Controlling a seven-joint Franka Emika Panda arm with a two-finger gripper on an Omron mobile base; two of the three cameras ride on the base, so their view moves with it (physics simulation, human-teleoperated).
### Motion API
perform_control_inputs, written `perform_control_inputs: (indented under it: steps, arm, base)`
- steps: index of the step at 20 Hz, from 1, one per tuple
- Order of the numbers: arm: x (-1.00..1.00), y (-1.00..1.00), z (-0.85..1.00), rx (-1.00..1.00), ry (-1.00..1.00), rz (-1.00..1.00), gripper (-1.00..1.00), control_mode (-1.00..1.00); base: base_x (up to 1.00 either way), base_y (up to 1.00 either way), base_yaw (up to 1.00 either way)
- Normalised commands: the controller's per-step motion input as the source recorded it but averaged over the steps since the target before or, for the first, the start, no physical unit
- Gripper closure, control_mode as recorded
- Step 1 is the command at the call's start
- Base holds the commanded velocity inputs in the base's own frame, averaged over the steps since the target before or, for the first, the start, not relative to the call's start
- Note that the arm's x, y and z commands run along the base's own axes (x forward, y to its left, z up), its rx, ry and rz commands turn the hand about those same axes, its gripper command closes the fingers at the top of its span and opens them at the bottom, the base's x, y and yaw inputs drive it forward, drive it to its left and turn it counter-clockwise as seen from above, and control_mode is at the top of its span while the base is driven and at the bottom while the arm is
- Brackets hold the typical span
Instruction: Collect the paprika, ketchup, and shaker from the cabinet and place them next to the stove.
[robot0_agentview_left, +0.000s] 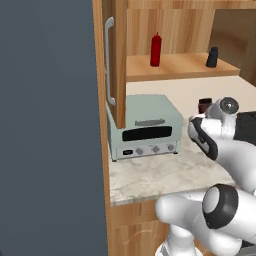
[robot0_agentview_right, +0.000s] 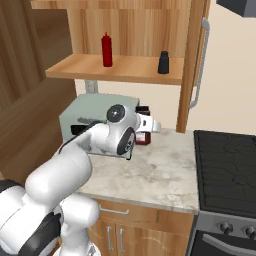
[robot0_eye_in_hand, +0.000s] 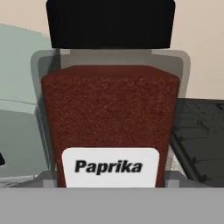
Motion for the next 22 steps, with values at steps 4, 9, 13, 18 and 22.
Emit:
perform_control_inputs:
  steps: [4, 9, 13, 18, 22]
  arm:
    - [0.36, -0.3, -0.33, 0.0, -0.01, 0.16, 1.0, -1.0]
    - [0.05, -0.4, -0.09, 0.0, 0.0, 0.07, 1.0, -1.0]
    - [0.09, -0.23, -0.09, 0.06, -0.06, 0.09, 1.0, -1.0]
    - [0.22, -0.17, -0.08, 0.11, -0.04, 0.12, 1.0, -1.0]
    - [0.12, -0.27, -0.05, 0.07, -0.02, 0.09, 1.0, -1.0]
  base:
    - [0.0, 0.0, 0.0]
    - [0.0, 0.0, 0.0]
    - [0.0, 0.0, 0.0]
    - [0.0, 0.0, 0.0]
    - [0.0, 0.0, 0.0]
